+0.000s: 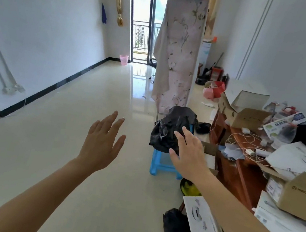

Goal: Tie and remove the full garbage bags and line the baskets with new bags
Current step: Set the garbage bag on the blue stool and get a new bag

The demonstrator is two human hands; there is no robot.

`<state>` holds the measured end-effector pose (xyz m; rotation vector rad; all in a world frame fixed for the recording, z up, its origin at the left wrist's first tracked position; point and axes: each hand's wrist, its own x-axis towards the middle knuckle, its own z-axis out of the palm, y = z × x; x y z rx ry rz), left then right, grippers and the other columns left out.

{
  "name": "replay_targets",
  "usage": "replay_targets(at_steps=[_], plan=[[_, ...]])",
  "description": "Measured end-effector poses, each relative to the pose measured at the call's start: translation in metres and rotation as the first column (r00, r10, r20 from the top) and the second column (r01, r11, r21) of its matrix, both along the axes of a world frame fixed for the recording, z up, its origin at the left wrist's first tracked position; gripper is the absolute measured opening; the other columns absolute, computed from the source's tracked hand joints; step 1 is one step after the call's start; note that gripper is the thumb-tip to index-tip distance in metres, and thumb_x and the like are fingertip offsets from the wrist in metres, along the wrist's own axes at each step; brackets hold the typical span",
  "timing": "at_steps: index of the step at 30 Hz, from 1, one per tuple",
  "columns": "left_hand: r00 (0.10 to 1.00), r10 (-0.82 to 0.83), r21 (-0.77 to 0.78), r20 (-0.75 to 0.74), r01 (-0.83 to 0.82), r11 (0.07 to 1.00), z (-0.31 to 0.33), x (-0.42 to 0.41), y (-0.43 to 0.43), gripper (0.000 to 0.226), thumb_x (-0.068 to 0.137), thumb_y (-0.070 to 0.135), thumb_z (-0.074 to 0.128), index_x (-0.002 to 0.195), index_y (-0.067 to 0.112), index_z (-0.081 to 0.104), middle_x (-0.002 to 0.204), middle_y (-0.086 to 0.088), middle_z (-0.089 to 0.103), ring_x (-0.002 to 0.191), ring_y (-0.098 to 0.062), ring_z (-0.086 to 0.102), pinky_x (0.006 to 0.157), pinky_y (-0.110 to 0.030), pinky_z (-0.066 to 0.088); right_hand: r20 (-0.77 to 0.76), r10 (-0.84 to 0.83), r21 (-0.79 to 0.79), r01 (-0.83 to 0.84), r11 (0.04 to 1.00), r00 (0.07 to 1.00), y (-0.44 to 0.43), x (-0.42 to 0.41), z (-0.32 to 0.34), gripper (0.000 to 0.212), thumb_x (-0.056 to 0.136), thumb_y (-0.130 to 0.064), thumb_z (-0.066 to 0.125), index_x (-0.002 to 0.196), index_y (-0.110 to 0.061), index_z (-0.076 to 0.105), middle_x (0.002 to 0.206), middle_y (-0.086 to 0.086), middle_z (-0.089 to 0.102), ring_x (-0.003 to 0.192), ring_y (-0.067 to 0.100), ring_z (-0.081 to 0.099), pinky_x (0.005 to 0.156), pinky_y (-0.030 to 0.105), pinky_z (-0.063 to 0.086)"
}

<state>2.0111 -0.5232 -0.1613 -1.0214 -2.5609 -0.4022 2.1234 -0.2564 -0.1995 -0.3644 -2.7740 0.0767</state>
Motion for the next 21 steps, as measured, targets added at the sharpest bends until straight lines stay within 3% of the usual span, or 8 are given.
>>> replay_targets(at_steps=[8,12,21], plan=[[0.987,-0.138,0.010,0.079,0.137,0.990,-0.049,-0.182,0.183,0.059,0.100,0.048,0.029,0.150,0.019,0.035,0.161,-0.010,0.023,0.143,-0.032,0.033,0.113,-0.049,0.030,0.008,-0.127,-0.103,0.127,0.987,0.992,0.151,-0.145,-0.043,0.061,0.099,-0.043,0.044,0.152,-0.018,0.027,0.161,0.011,0.018,0.148,0.026,0.018,0.120,0.046,0.019],[0.977,-0.170,-0.078,0.127,0.181,0.980,-0.070,-0.261,0.270,0.056,0.102,0.046,0.032,0.154,0.025,0.025,0.165,-0.008,0.006,0.149,-0.031,0.017,0.117,-0.050,0.023,0.074,-0.160,-0.128,0.168,0.977,0.984,0.228,-0.224,-0.062,0.062,0.099,-0.044,0.044,0.153,-0.017,0.027,0.161,0.012,0.018,0.148,0.026,0.018,0.120,0.046,0.019],[0.977,-0.167,-0.041,0.131,0.174,0.984,-0.070,-0.470,0.368,0.057,0.102,0.049,0.029,0.154,0.026,0.023,0.164,-0.008,0.010,0.151,-0.028,0.010,0.117,-0.048,0.019,0.188,-0.211,-0.212,0.249,0.945,0.959,0.336,-0.429,-0.078,0.063,0.098,-0.047,0.044,0.152,-0.020,0.030,0.161,0.013,0.020,0.147,0.029,0.021,0.117,0.050,0.024]])
